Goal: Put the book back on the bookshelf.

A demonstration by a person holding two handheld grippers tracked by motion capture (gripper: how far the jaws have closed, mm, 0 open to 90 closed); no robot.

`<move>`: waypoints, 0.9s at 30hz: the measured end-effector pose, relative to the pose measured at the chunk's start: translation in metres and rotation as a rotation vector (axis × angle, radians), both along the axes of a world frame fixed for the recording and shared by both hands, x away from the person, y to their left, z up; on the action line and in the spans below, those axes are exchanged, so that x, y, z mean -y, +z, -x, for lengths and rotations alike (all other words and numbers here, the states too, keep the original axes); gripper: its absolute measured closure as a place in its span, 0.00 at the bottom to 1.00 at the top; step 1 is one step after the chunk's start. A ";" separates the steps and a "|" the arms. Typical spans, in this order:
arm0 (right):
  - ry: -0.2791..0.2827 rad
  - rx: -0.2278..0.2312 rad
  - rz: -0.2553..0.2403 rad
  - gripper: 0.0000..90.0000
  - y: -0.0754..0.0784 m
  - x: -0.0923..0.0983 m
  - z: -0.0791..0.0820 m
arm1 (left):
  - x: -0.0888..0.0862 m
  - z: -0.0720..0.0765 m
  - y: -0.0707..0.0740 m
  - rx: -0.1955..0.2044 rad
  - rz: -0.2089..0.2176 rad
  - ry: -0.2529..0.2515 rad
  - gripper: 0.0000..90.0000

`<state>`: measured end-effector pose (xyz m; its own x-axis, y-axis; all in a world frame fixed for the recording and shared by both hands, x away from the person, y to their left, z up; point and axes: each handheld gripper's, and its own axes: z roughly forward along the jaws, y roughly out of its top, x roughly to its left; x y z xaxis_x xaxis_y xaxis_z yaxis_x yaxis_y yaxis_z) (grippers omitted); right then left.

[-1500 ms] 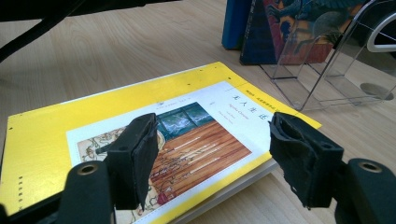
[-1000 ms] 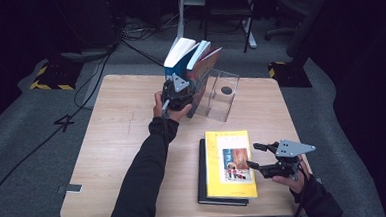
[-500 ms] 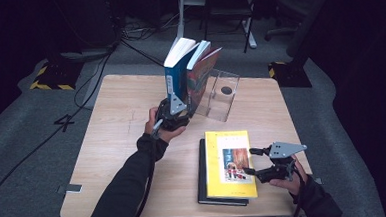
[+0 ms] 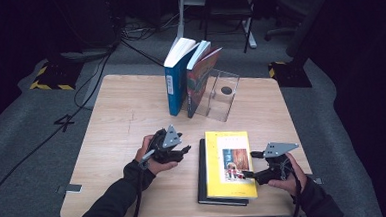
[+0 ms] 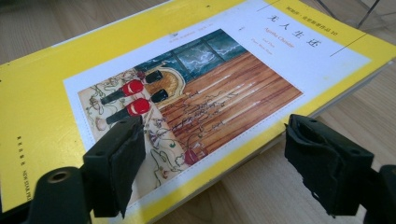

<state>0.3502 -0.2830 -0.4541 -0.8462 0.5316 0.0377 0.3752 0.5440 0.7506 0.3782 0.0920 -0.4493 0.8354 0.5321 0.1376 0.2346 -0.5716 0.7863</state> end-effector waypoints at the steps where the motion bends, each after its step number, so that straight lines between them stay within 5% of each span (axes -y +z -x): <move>1: -0.005 0.000 0.000 0.23 0.000 0.001 0.000 | -0.002 0.006 -0.006 -0.021 -0.012 -0.027 0.47; 14: -0.021 -0.109 -0.026 0.17 -0.005 0.009 -0.007 | -0.013 0.038 -0.039 -0.158 -0.038 -0.053 0.32; 20: 0.007 -0.152 -0.038 0.15 -0.007 0.008 -0.011 | -0.015 0.045 -0.041 -0.174 -0.011 -0.077 0.28; 27: 0.030 -0.185 -0.033 0.11 -0.009 0.003 -0.013 | -0.012 0.042 -0.047 -0.188 -0.038 -0.084 0.25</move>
<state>0.3628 -0.2859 -0.4628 -0.8385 0.5022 0.2113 0.4926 0.5331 0.6878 0.3359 0.1042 -0.4962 0.8894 0.4571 -0.0065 0.3259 -0.6238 0.7104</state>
